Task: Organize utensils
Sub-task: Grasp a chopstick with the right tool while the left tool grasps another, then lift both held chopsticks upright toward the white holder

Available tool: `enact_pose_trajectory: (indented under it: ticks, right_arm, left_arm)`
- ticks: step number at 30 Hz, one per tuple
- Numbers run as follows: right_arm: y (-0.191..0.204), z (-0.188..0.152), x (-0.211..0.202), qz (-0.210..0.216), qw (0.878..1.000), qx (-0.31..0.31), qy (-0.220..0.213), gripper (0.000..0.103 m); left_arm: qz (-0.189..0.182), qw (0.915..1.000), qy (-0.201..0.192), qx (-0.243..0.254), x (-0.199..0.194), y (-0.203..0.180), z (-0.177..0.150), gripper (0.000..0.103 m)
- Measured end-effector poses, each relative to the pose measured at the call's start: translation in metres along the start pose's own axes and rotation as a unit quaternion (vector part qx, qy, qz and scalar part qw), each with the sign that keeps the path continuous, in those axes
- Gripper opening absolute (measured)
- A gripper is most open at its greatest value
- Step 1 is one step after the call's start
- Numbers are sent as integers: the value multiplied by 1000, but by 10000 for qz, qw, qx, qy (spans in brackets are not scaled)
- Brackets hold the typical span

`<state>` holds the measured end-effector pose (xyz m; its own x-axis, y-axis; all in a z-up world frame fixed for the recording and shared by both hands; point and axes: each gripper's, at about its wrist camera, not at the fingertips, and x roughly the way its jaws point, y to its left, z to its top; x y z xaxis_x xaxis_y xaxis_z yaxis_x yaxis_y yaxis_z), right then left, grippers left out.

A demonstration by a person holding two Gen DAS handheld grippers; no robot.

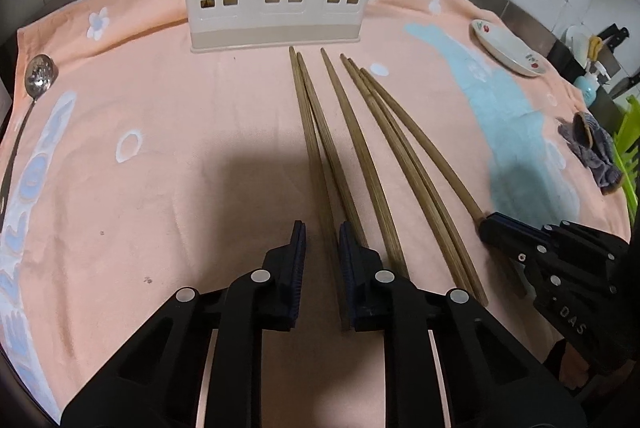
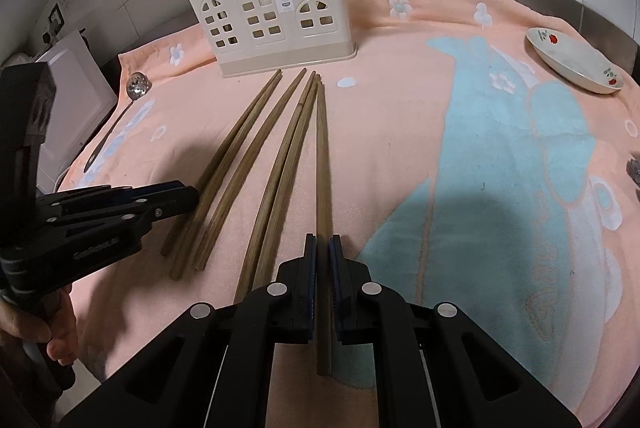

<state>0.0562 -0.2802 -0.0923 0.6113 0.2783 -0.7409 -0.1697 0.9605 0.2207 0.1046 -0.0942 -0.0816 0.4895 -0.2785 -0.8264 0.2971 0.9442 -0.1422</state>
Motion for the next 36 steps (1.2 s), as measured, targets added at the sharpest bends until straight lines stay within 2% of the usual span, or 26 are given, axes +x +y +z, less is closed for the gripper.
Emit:
enact_pose_trajectory:
  ticks: [11, 14, 15, 18, 25, 36]
  right_arm:
    - [-1, -2, 1, 31, 10000, 13, -41, 7]
    - [-1, -2, 1, 37, 10000, 22, -44, 7]
    - [-1, -2, 0, 38, 10000, 32, -51, 7]
    - [-1, -1, -3, 16, 10000, 1, -87, 7]
    - [1, 7, -19, -7, 9995, -71, -313, 7]
    - [6, 30, -47, -37, 9969, -251, -749, 7]
  left_arm:
    - [195, 9996, 179, 48, 6, -6, 6, 17]
    - [399, 9989, 90, 236, 6, -12, 5, 12]
    - [367, 9991, 75, 198, 5, -11, 5, 8]
    - [282, 9995, 28, 127, 1, -7, 6, 7]
    - [53, 9986, -496, 185, -31, -2, 13, 6]
    - [-5, 9923, -1191, 346, -74, -2, 23, 6]
